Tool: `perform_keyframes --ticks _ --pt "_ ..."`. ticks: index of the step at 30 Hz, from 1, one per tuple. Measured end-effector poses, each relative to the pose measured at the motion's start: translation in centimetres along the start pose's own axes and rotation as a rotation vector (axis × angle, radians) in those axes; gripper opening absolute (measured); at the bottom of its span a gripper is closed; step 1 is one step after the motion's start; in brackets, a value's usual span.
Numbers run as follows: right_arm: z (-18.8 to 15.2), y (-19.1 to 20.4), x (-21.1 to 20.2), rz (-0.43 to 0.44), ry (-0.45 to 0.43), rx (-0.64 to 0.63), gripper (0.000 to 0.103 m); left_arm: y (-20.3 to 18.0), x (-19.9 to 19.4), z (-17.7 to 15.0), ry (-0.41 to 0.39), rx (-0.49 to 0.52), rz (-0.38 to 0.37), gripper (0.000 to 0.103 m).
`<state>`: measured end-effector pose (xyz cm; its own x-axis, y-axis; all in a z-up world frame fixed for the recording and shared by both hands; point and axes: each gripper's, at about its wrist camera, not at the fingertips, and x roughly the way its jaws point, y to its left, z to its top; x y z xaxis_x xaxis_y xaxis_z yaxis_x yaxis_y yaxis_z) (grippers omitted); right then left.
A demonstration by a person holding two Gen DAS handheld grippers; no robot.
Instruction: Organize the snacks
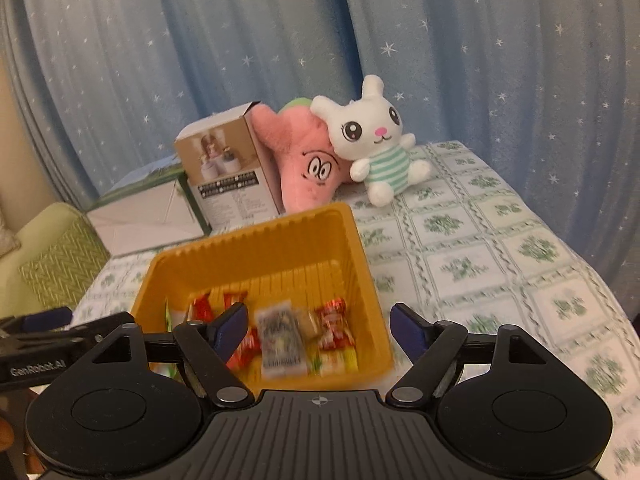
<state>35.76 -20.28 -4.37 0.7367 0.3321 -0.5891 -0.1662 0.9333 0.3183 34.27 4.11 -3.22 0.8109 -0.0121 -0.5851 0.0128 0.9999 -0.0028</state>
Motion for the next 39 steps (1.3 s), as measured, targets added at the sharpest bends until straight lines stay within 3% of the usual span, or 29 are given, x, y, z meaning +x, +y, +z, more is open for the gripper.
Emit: perform_keyframes --ticks 5,11,25,39 --pt "-1.9 0.0 -3.7 -0.008 0.027 0.009 0.078 0.1 -4.8 -1.7 -0.008 -0.051 -0.039 0.103" --pt "-3.5 0.7 -9.1 -0.024 0.071 0.006 0.078 -0.1 -11.1 -4.2 0.017 -0.091 -0.006 0.103" --pt "-6.8 6.0 -22.4 -0.015 0.072 -0.077 0.078 -1.6 -25.1 -7.2 0.032 -0.109 0.046 0.103" --pt "-10.6 7.4 -31.3 -0.055 0.034 -0.112 0.078 -3.7 -32.7 -9.7 0.023 -0.077 0.063 0.103"
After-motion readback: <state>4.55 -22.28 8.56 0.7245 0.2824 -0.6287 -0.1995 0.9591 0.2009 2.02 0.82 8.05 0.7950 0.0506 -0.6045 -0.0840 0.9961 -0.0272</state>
